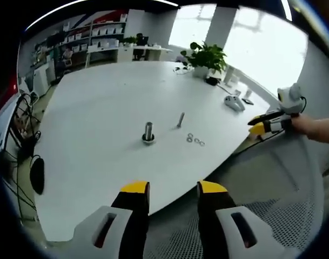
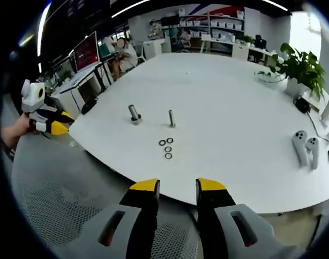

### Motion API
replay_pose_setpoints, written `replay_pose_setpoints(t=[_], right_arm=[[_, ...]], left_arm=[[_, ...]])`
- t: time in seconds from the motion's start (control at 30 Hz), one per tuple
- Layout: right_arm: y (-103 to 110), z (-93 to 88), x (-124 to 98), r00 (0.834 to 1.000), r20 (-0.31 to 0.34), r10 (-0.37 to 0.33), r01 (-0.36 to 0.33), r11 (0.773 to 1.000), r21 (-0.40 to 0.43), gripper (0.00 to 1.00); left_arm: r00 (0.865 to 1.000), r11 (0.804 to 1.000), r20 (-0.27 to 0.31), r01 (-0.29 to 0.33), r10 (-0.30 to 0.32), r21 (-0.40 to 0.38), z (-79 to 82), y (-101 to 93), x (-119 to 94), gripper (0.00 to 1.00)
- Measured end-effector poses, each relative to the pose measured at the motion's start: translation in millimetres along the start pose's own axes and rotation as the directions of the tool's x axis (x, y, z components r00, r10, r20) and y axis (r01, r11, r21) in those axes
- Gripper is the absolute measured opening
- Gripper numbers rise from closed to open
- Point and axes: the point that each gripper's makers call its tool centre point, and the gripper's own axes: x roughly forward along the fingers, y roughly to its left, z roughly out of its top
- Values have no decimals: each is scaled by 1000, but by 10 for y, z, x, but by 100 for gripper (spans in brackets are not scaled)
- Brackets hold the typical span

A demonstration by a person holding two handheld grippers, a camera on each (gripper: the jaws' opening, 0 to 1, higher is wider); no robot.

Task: Place the washer onto the threaded stud by aligning its center hole with the stud, sliding it down to the base, and recovering from edge contact or off-axis alignment until the washer reaches the visible bottom stop.

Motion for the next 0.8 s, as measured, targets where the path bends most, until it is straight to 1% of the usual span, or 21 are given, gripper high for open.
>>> replay_pose_setpoints(t=[0.17, 0.23, 0.33, 0.43, 0.5, 0.53, 0.57, 0.63, 0.7, 0.8], right_arm=[[31, -22, 8, 1000, -12, 10, -10, 1000, 6, 29], [33, -11, 7, 1000, -9, 11, -11, 1000, -1, 29], [47, 13, -5, 1000, 9, 20, -20, 1000, 20, 29], [64, 36, -6, 999, 25, 27, -28, 999, 17, 29], [58, 43, 2, 999, 22, 30, -30, 999, 15, 29], [59, 45, 4, 999, 20, 31, -31, 999, 15, 29], [62, 41, 6, 999, 17, 33, -33, 999, 16, 29], [72, 31, 8, 999, 13, 36, -36, 999, 11, 29], [67, 25, 9, 999, 11, 33, -34, 999, 11, 29], [59, 43, -2, 999, 20, 29, -29, 999, 22, 29]], left_arm=[[1000, 1000, -11, 4, -4, 8, -24, -5, 0, 33], [1000, 1000, -10, 9, -9, -3, -20, -9, -6, 32], [1000, 1000, -17, 0, 0, 5, -35, 8, -2, 33], [1000, 1000, -22, 0, 0, -5, -57, 20, -6, 33], [1000, 1000, -11, -6, 6, -2, -33, 27, -17, 33], [1000, 1000, 24, -14, 14, 9, 37, 31, -31, 34], [999, 1000, 33, -11, 11, 10, 59, 16, -41, 35], [1000, 1000, 26, -2, 2, 12, 44, -1, -31, 34], [1000, 1000, 4, -3, 3, 17, -1, 6, -15, 34], [1000, 1000, 17, 0, 0, 14, 23, 3, -23, 33]])
